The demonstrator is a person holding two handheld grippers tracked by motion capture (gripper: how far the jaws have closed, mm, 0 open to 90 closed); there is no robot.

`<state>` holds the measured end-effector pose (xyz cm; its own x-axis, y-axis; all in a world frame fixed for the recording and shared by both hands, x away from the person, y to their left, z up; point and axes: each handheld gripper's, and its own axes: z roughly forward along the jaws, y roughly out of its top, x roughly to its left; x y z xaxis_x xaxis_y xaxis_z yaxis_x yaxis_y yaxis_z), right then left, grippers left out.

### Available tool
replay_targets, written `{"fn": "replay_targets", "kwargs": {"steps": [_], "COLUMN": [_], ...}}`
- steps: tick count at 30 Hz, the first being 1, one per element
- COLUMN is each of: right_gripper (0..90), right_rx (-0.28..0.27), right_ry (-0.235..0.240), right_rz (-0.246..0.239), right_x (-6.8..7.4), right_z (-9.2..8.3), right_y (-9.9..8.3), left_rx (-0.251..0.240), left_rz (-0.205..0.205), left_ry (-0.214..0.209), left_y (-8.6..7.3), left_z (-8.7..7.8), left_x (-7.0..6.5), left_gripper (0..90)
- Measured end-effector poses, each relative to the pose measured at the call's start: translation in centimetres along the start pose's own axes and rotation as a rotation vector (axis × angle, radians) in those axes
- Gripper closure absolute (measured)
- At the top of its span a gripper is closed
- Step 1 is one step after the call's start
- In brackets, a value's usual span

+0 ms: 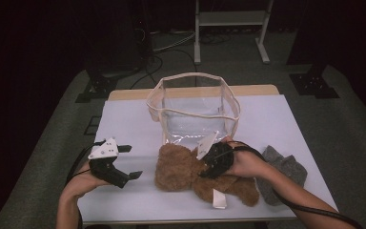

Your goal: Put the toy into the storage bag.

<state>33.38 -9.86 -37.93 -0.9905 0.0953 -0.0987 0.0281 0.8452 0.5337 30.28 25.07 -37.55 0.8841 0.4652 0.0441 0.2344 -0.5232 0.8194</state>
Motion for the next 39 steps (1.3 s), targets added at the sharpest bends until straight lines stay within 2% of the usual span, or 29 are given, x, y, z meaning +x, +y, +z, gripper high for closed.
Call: {"fn": "replay_targets", "kwargs": {"steps": [3, 7, 9, 13, 16, 23, 32, 39], "right_gripper": [56.7, 61.2, 62.6, 65.0, 66.2, 67.3, 67.7, 67.6], "right_rx": [-0.006, -0.027, -0.016, -0.019, -0.035, -0.096, -0.182, -0.241], "right_ry": [0.012, 0.038, 0.058, 0.058, 0.075, 0.074, 0.073, 0.071], "right_rz": [0.005, 0.043, 0.058, 0.052, 0.051, 0.086, 0.087, 0.073], "right_x": [0.0, -0.7, -1.1, -1.3, -1.2, -1.3, -1.4, -1.2], "right_z": [-0.6, -1.4, -1.7, -2.3, -2.8, -4.7, -7.5, -10.2], "right_y": [0.1, 0.2, 0.4, 0.7, 0.8, 0.7, 1.1, 2.6], "left_rx": [0.001, -0.004, -0.003, -0.015, -0.02, -0.03, -0.029, -0.029], "left_rz": [0.002, 0.0, 0.001, -0.009, -0.015, -0.013, -0.017, -0.011], "left_ry": [-0.004, 0.0, 0.002, 0.011, 0.016, 0.018, 0.018, 0.021], "left_y": [0.0, -0.1, -0.2, -0.3, -0.5, -0.4, -0.6, -0.6], "left_z": [0.0, -0.1, -0.3, -0.6, -0.8, -1.2, -1.3, -1.5], "left_x": [0.0, 0.1, 0.2, 0.4, 0.5, 0.5, 0.6, 0.6], "left_gripper": [3.0, 3.0, 3.0, 3.0, 3.0, 3.0, 3.0, 3.0]}}
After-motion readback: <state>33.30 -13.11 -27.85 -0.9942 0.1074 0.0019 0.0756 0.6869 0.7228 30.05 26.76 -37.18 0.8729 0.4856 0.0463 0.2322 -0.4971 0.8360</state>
